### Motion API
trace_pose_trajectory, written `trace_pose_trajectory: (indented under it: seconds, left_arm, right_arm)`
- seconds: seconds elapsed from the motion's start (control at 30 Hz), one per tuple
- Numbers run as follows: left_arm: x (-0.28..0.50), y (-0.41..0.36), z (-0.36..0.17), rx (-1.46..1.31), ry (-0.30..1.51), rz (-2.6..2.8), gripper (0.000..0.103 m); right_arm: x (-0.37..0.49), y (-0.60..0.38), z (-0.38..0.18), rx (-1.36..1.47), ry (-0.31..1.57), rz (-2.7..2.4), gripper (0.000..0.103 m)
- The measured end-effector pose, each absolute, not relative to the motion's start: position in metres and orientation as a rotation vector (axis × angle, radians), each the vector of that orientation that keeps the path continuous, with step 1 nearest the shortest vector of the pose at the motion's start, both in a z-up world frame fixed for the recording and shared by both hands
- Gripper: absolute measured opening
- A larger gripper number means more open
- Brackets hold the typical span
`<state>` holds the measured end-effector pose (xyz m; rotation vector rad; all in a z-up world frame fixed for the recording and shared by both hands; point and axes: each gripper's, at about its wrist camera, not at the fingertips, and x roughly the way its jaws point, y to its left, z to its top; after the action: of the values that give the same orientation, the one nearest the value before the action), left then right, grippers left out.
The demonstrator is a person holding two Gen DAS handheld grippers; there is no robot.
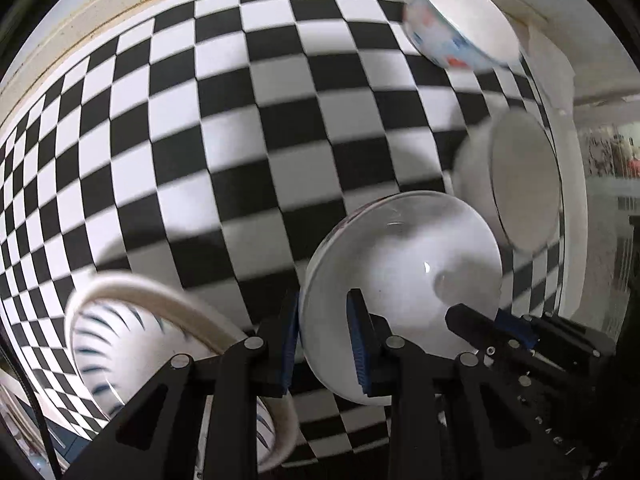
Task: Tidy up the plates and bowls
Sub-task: 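Reach both tools to a plain white bowl and grip its rim, then lift the plain white bowl with both tools and carry it over another white bowl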
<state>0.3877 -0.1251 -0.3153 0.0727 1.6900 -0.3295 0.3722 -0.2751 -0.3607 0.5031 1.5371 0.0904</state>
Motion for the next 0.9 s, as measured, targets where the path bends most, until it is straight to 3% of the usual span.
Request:
trace_pose_trajectory:
  seconds: [0.57,0.8,0.9]
  left_arm:
    - [0.346,-0.152,-0.336,0.111,1.760,-0.336,0.021]
    - [0.365,-0.136,-0.271,0.065,1.618,-0.285,0.023]
    - [0.391,-0.149,-0.253,0.005,1.581,-0.339,0.033]
  right_arm:
    - [0.312,-0.308,-0.366,0.501,1.592,0.080,0.015]
    - [0.308,-0.343,-0.338,0.553,1.556,0.067,0.021]
    - [0.310,-0.375,-0.316,0.601,1.479,0.017,0.028]
